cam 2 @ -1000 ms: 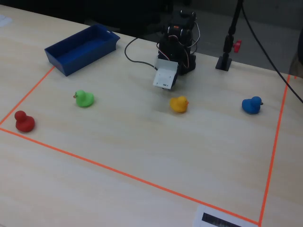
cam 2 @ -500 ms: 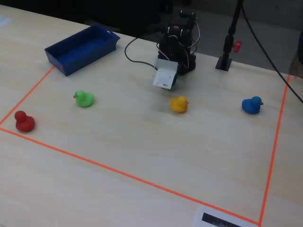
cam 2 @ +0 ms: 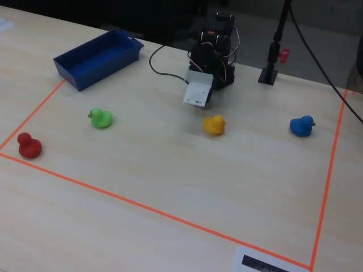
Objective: Grasp green duck and put it into box.
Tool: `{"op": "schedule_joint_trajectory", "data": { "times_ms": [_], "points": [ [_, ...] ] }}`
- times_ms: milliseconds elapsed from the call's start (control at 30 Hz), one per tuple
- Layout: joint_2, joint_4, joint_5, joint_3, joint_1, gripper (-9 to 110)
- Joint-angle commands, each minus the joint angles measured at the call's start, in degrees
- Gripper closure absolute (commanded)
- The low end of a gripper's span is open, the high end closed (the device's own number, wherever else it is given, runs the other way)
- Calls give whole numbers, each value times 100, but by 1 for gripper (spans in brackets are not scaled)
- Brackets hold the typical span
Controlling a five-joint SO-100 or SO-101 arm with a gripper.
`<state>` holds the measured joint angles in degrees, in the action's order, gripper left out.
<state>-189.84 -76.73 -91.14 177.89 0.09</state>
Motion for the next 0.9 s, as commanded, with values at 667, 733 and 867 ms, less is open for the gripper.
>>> {"op": "schedule_joint_trajectory", "data": {
  "times_ms": [667, 733, 867],
  "points": [
    [9, -44, -35, 35, -9, 98],
    [9, -44, -35, 35, -9, 99],
    [9, -44, -35, 35, -18, 101]
  ]
}}
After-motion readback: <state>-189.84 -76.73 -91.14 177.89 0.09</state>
